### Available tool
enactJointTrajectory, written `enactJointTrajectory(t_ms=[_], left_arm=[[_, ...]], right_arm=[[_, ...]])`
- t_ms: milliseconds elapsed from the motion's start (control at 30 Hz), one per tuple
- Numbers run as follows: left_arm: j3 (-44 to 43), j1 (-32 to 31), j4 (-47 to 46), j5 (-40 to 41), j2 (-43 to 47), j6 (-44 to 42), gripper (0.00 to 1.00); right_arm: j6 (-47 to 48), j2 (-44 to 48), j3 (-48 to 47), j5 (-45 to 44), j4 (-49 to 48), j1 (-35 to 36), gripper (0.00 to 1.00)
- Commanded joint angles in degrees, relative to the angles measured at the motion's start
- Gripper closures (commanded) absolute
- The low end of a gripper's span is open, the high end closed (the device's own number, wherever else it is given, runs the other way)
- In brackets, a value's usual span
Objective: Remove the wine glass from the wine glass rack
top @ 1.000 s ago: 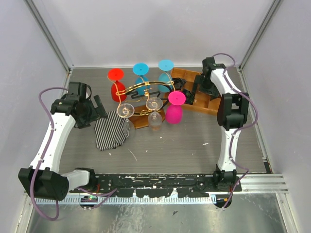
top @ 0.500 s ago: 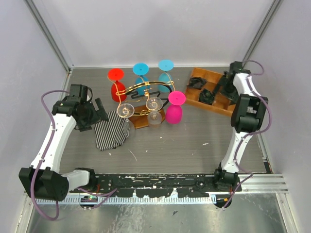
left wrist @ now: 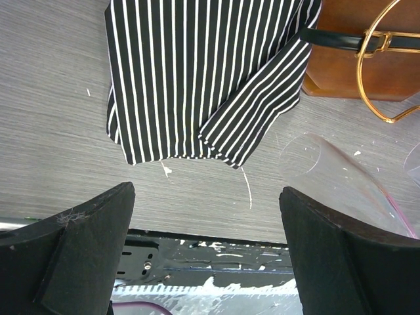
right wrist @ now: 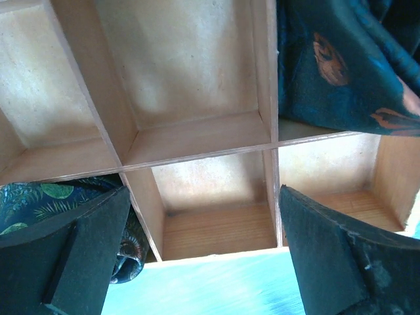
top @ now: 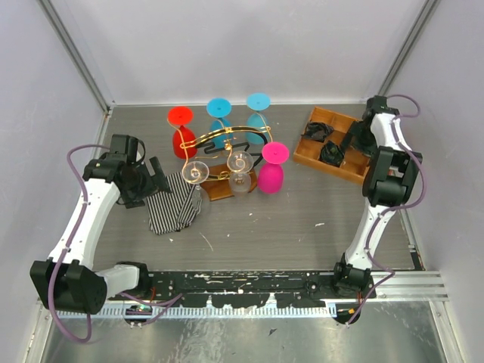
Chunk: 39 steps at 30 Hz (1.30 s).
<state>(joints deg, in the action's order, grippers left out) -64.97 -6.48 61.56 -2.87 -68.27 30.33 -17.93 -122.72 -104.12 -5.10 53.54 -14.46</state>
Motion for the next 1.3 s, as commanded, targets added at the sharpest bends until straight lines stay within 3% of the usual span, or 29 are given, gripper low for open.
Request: enactJointTrajectory(t_ms=[0,167,633,933,1100,1267], left_arm=[[1.2,0.1,-1.4,-1.4,1.3,0.6,0.02],[1.6,0.2,-1.0,-1.1,1.2,0.2,0.02],[2.8,0.2,-0.9,-1.5,1.3,0.7,0.02],[4.4,0.1,-1.2,0.3,2.2,0.8,0.02],[6.6,0.1,-2.7,0.4,-0.3,2.9,0.02],[7.9,0.1,-5.3,1.7,-6.2,5.6,0.02]], right_arm=[[5.2,-4.8,-4.3,-6.0,1.5,5.4,0.0],[9.3,-8.9,-9.7,-9.2,1.3,9.1,0.0],[15.1,-16.1,-18.1,-2.2,-2.6,11.0,0.0],[21.4,-20.7,-26.8,-14.9,-6.2,16.5,0.0],[19.7,-11.3,-22.6,-23.1,-9.2,17.4,0.0],[17.8,2.9,-17.6,-21.9,-8.9,17.4,0.0]])
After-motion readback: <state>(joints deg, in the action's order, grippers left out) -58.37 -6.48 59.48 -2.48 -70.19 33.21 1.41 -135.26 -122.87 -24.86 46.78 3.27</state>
